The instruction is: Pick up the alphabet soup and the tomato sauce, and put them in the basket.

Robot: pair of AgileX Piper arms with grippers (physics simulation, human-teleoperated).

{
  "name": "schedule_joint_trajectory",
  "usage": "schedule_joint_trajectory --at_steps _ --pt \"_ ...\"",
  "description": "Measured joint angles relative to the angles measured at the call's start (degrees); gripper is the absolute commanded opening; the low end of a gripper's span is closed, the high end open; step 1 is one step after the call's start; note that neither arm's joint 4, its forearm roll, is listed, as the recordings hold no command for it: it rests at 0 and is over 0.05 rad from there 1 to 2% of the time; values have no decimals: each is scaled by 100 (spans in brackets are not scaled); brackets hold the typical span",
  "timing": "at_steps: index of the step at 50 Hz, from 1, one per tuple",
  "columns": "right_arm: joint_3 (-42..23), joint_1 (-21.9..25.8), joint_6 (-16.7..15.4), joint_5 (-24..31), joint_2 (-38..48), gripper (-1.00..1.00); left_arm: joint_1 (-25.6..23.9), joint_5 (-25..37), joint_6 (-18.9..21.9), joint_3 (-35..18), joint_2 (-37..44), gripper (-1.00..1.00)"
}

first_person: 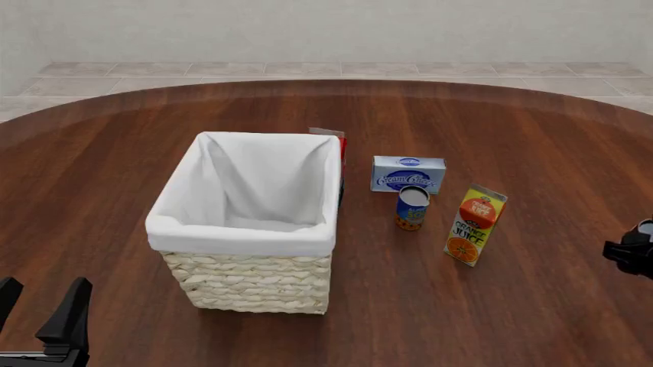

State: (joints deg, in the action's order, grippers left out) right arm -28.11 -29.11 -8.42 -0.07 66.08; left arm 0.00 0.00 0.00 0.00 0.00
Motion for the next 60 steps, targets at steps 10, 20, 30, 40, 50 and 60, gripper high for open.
schedule_joint_trajectory --at_steps 10,20,30,40,50,60 --pt "-195 155 25 159 -102 -100 0 0 0 0 0 100" --pt "-398 318 63 322 -204 -100 0 0 0 0 0 100" --pt "-606 569 134 525 -355 -100 0 0 0 0 0 100" --pt "-778 820 141 697 -471 -100 0 0 0 0 0 100" --pt "-1001 1095 125 864 -572 -100 0 0 0 0 0 100" --pt "-1202 1352 113 976 -640 -100 0 0 0 0 0 100"
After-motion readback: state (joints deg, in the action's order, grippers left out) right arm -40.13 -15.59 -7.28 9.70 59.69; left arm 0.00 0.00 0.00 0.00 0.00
